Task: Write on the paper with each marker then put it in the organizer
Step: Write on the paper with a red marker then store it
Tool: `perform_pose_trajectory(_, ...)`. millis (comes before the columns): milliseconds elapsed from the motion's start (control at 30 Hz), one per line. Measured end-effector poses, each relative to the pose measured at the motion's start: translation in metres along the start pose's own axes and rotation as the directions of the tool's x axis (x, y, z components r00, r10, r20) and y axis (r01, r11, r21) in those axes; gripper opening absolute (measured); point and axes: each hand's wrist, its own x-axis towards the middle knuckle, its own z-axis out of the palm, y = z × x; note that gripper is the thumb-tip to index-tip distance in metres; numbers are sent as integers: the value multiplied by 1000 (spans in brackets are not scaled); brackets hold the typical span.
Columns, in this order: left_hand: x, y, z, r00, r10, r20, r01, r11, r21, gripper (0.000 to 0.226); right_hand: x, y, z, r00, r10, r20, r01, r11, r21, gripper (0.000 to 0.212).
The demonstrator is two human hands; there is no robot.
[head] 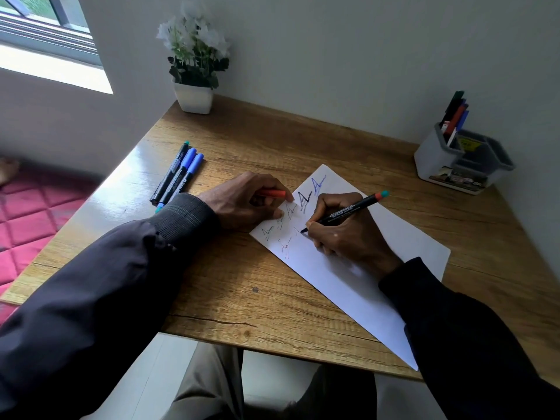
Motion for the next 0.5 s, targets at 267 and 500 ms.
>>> perform_pose_trajectory(267,-1,3,0,1000,4,-13,-4,1000,-4,33,-2,1,-2,1000,-15,7,15,1000,12,25)
perform_pose_trajectory(500,-1,3,-1,1000,10,-8,-9,1000,16,34,-2,0,0,1000,-15,2,15,1000,0,24)
